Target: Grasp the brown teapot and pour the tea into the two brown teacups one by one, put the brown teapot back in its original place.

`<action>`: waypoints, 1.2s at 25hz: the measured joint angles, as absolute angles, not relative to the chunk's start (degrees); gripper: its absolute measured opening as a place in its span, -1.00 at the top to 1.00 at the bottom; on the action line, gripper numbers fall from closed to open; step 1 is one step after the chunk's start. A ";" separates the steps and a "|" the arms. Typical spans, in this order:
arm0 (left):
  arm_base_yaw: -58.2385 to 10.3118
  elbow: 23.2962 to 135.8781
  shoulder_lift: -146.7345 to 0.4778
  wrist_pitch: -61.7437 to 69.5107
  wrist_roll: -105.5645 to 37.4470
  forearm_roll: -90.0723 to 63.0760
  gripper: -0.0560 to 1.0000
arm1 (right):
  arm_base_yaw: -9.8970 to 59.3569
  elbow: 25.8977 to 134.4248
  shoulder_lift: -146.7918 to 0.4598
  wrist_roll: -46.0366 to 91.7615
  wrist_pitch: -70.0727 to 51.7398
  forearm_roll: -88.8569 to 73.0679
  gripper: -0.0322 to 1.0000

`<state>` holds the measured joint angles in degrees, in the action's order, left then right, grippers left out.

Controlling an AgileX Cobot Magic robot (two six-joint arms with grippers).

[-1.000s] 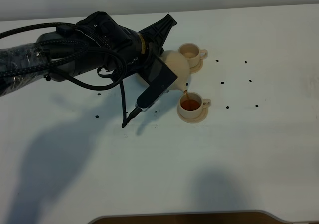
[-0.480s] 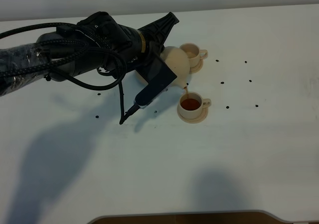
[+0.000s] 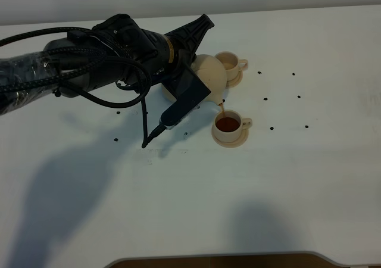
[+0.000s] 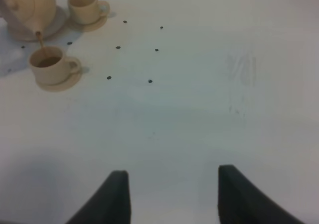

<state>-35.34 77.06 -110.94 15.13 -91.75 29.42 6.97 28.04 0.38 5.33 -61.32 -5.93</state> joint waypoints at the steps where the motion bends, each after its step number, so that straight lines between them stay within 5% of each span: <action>1: -35.34 77.06 -110.94 15.13 -91.75 29.42 0.66 | 6.97 28.04 0.38 5.33 -61.32 -5.93 0.16; 16: -35.34 77.06 -112.24 16.48 -91.09 23.71 0.66 | 6.97 28.04 0.38 5.33 -61.32 -5.93 0.16; 30: -35.34 77.06 -110.11 25.77 -69.27 21.92 0.66 | 6.97 28.04 0.38 5.33 -61.32 -5.93 0.16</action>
<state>-35.34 77.06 -110.11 25.77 -69.27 21.92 6.97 28.04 0.38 5.33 -61.32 -5.93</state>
